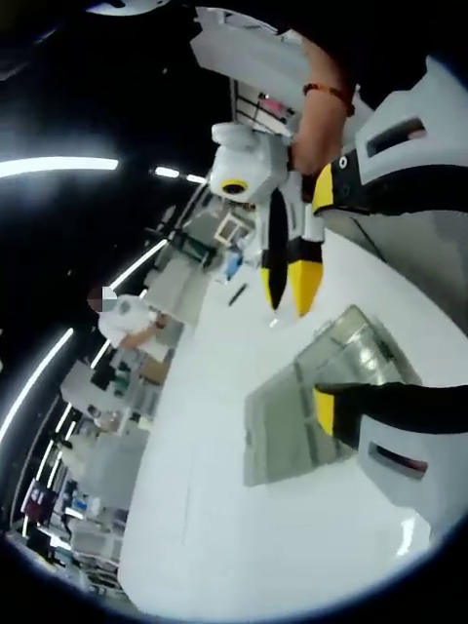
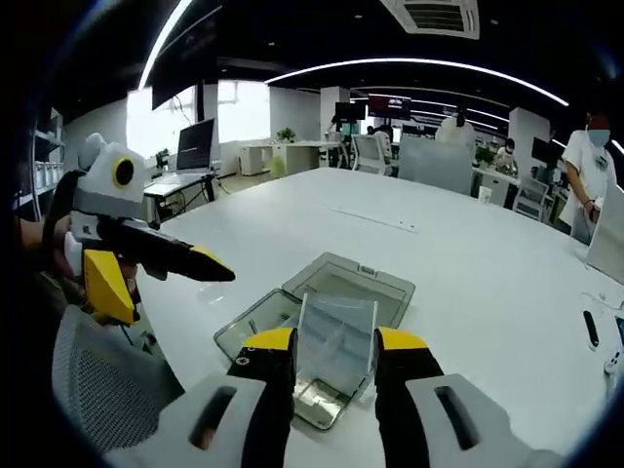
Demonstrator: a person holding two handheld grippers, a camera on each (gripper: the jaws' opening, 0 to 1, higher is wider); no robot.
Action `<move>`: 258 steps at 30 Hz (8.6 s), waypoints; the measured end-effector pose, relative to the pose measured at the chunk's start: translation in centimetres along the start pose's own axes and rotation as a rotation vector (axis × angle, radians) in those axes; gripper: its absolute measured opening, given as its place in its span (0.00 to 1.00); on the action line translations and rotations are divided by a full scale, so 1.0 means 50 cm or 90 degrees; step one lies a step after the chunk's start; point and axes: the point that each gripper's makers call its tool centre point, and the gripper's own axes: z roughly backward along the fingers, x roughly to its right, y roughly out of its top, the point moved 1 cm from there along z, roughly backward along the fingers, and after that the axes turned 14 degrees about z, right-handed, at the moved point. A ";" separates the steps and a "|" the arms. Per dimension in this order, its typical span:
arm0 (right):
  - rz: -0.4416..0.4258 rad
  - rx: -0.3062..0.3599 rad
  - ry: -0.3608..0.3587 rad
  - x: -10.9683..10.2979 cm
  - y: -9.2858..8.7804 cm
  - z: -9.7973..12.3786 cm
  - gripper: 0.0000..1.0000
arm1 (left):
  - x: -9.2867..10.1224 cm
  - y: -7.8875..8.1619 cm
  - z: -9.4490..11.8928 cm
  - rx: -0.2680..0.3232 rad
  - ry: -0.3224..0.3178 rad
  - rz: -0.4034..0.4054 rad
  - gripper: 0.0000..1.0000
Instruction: Insert the divider into the dual guide fixture by aligning both edges with the guide slots and pushing it downward to the bottom, including one-sided entry, uneven engagement, binding, and posture correction.
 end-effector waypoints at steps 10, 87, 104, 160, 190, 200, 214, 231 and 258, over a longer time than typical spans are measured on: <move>0.002 0.029 0.011 -0.023 0.028 0.002 0.27 | -0.008 0.005 -0.005 0.004 0.008 0.019 0.57; 0.001 -0.006 0.113 -0.166 0.040 -0.038 0.00 | -0.331 -0.034 0.218 -0.055 0.372 -0.091 0.45; -0.014 -0.020 0.107 -0.150 0.017 -0.013 0.01 | -0.384 -0.057 0.205 -0.104 0.423 -0.154 0.42; -0.035 -0.020 0.094 -0.128 0.013 -0.017 0.00 | -0.419 -0.064 0.186 -0.172 0.451 -0.215 0.35; 0.012 -0.010 0.115 -0.132 0.026 -0.015 0.06 | -0.355 -0.035 0.179 -0.125 0.411 -0.157 0.32; 0.073 -0.006 0.140 -0.144 0.041 -0.012 0.06 | -0.284 -0.030 0.162 -0.123 0.353 -0.154 0.32; 0.141 -0.016 0.162 -0.156 0.044 -0.011 0.06 | -0.227 -0.017 0.147 -0.115 0.313 -0.141 0.32; 0.307 -0.039 0.187 -0.189 0.053 -0.017 0.07 | -0.168 -0.034 0.110 -0.149 0.257 -0.131 0.32; 0.560 -0.053 0.248 -0.234 0.025 -0.023 0.09 | -0.117 -0.074 0.079 -0.231 0.158 -0.101 0.32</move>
